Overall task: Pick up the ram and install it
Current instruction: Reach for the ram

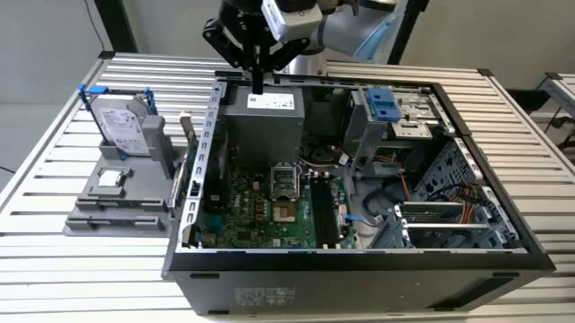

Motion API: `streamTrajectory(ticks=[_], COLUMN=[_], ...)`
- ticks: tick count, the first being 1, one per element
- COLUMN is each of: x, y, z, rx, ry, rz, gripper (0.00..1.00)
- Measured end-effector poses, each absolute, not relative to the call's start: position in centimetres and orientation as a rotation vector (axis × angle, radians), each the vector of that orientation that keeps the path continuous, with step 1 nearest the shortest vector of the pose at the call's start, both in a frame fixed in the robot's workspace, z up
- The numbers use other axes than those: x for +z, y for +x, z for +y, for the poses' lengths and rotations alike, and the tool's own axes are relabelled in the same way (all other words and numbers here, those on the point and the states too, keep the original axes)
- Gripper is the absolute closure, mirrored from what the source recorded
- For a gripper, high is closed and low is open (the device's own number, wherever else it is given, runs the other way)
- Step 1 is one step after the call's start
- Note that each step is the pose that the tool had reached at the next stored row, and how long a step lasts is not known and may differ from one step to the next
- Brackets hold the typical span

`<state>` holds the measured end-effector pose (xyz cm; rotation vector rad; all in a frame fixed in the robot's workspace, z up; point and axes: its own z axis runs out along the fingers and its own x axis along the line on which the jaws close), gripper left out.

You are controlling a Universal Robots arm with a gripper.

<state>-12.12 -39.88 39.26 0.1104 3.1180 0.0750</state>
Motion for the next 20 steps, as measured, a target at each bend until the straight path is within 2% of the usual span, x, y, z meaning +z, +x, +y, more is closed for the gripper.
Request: streamTrajectory(ticks=[20], x=[39.3], y=[-13.7], z=[-39.8], rx=[0.075], ry=[0.136], rz=[3.117], gripper=[1.0])
